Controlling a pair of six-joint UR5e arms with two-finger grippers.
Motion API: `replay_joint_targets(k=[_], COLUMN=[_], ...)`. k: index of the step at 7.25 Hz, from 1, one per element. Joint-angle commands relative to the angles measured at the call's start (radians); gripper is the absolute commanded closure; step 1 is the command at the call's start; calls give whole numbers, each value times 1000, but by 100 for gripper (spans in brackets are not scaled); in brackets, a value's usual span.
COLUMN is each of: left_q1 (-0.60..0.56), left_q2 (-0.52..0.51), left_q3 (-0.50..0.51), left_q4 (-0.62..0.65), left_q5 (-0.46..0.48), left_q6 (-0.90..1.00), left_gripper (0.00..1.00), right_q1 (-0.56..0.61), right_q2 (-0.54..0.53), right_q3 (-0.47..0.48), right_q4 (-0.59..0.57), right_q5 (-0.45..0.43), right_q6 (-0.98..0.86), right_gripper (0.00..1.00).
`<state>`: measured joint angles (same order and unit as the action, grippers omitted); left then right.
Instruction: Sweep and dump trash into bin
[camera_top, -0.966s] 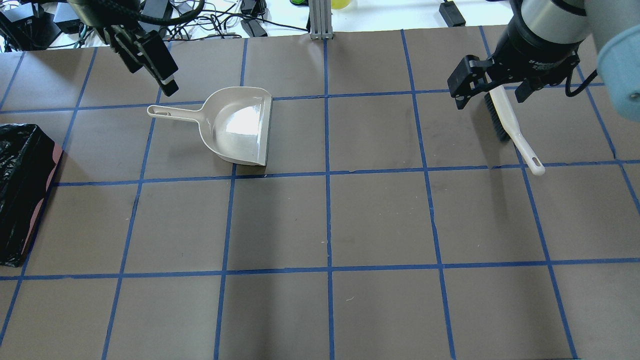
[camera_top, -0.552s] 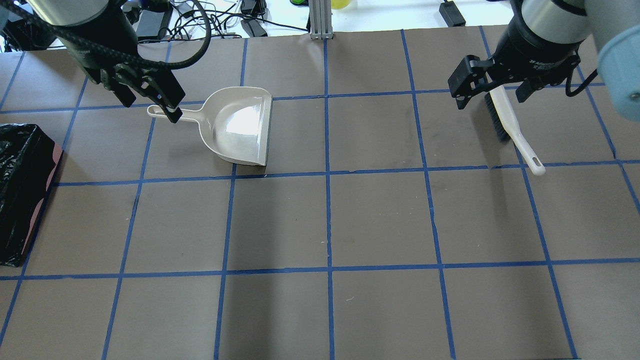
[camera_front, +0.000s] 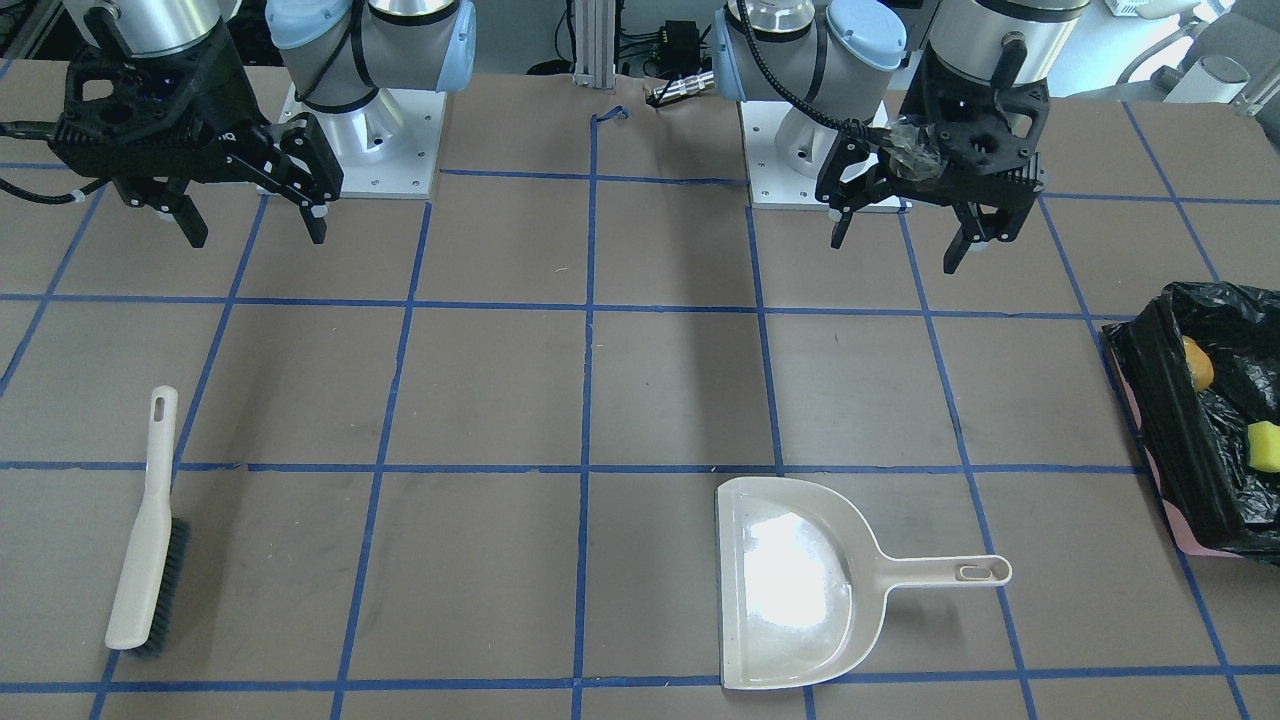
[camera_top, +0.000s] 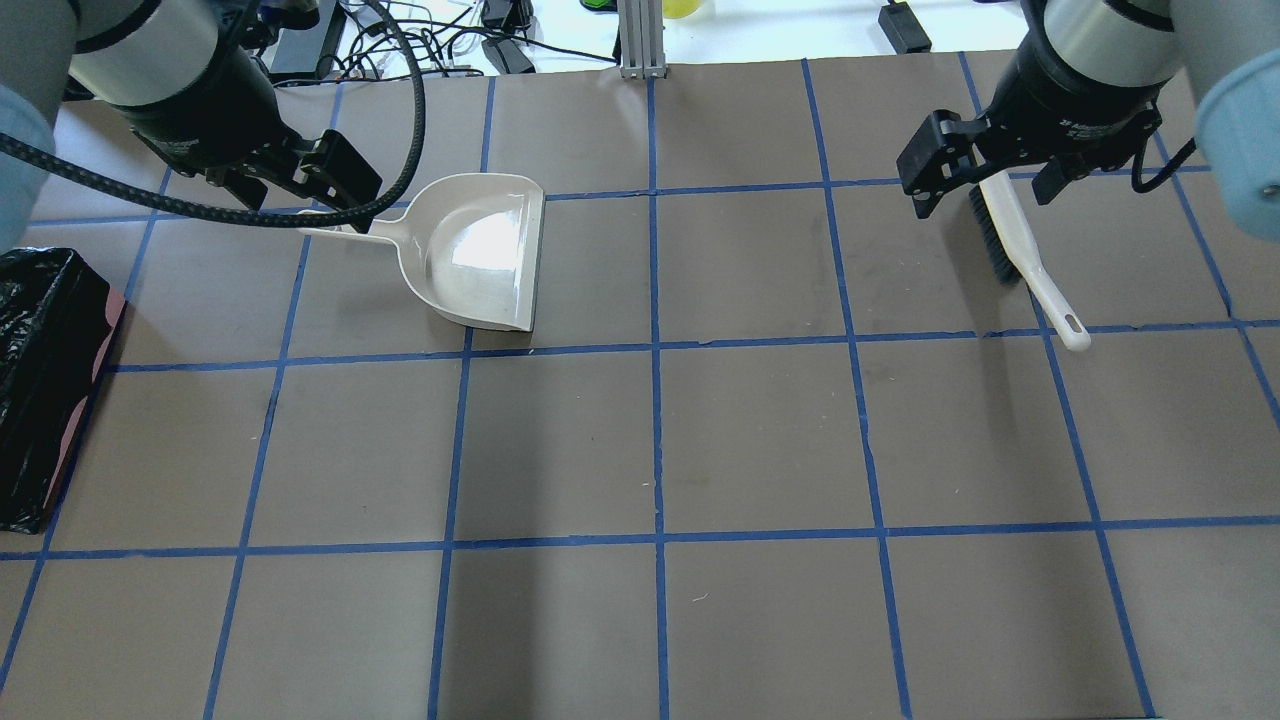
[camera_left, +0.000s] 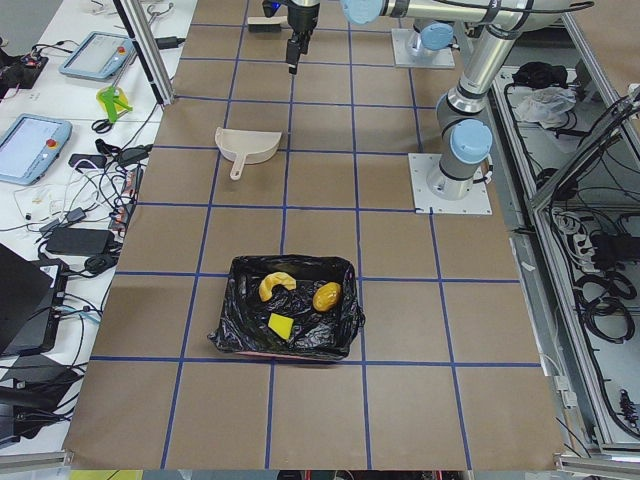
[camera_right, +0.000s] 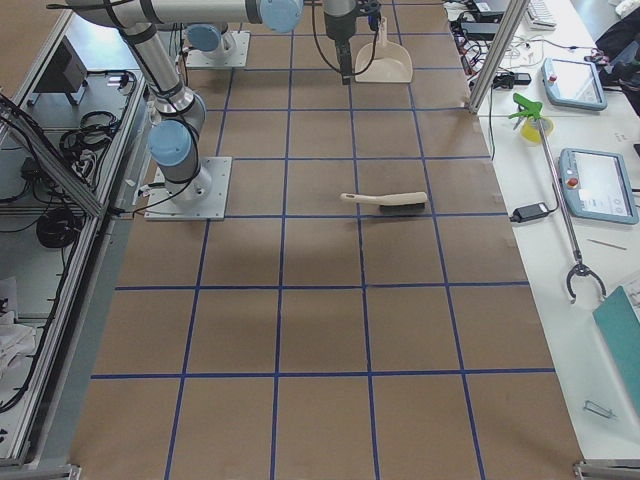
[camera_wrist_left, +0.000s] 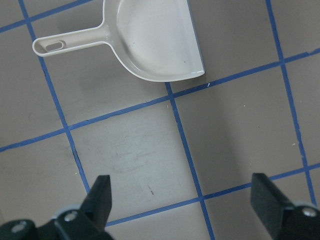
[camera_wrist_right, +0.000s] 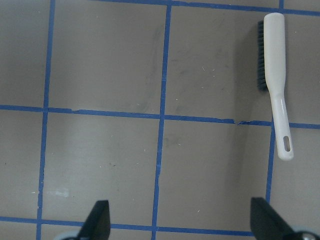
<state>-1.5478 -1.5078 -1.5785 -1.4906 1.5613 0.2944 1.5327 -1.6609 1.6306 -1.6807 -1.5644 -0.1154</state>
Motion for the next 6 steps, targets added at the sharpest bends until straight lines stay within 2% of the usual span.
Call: replay_joint_targets(k=[1, 6], left_q1=[3, 3], left_q2=[17, 17], left_q3=[-12, -15], left_q4=[-6, -8], left_q5=[-6, -4], left_q6=[-4, -70], left_gripper=[0, 0], right_q1=[0, 0], right_q2=[0, 0], right_q3=[0, 0], right_q4=[-1, -4], right_q5=[0, 9], right_q6=[-4, -6], right_gripper=[0, 0])
